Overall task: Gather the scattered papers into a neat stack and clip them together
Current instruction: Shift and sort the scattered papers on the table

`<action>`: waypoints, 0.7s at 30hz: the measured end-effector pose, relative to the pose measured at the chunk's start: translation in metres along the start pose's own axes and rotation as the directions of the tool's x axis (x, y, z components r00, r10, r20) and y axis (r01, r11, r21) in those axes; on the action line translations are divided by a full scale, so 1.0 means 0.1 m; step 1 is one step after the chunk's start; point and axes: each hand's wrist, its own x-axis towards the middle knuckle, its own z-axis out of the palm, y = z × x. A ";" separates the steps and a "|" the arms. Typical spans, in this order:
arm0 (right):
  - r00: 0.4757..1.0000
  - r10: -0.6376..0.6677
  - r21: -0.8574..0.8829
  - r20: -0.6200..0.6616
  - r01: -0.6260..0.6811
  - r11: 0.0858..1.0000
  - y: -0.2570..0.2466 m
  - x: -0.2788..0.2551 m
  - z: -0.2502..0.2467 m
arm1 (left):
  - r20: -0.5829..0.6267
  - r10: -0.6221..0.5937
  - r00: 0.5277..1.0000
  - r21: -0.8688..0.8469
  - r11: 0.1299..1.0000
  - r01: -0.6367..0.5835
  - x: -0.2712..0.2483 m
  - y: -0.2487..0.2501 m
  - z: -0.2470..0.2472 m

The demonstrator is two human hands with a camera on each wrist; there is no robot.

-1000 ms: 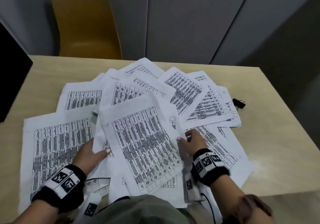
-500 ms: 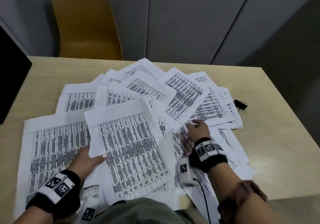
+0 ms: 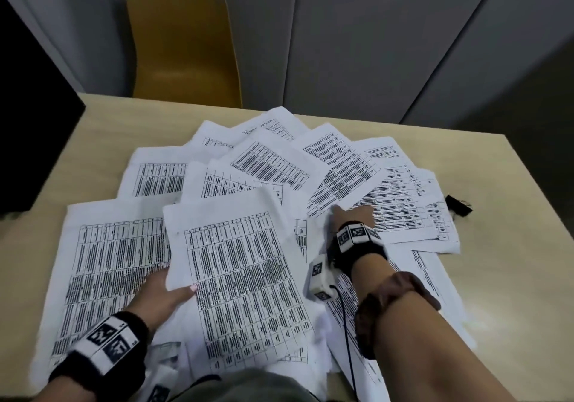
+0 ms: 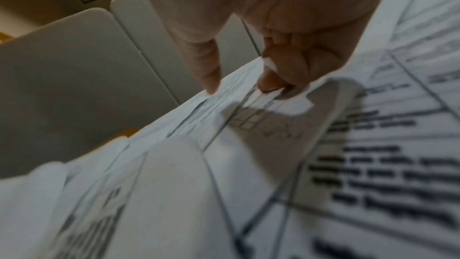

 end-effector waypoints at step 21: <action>0.920 -0.098 -0.175 0.380 0.176 0.969 0.68 -0.58 -0.43 | 0.019 -0.013 1.000 -0.082 0.997 0.015 0.20 -0.09 -0.03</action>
